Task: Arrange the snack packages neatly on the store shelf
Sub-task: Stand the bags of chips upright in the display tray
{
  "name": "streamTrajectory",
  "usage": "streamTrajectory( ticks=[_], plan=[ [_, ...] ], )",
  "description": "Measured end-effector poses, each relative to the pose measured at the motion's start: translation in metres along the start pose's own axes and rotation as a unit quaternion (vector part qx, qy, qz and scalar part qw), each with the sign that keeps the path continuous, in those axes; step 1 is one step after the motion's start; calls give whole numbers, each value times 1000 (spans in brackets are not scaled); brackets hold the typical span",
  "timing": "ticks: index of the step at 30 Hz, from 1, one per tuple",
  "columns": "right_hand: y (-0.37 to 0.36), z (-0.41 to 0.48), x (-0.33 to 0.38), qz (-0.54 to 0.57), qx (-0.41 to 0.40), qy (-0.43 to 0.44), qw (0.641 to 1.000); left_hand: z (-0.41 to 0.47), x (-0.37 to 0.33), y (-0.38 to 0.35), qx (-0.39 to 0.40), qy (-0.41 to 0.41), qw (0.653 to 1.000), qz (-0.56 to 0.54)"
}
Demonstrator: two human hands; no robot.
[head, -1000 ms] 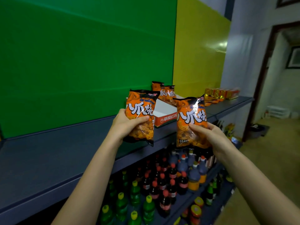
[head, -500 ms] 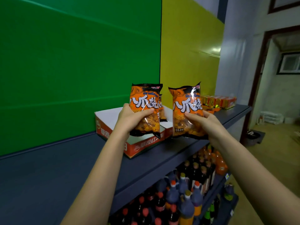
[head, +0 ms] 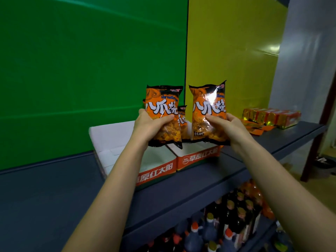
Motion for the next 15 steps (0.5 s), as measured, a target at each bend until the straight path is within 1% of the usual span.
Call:
streamTrajectory(
  ticks=[5,11,15],
  plan=[
    [27,42,2,-9,38,6,999,25,-1,-31,-56,-3,998,9],
    [53,80,-12,12,82,2,997,47,3,-62,-90,5,995,36],
    [56,99,-22,21,109,-2,994,64,11,-73,-114,-1,993,30]
  ],
)
Point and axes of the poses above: each hand's wrist, its own z-axis towards the middle knuckle, its own y-axis out of the back of the hand, x = y × z, the point moved 3 cm from there along z, towards the middle knuckle, and after that the axes turned 7 degrees about x, right-handed, at the moved point
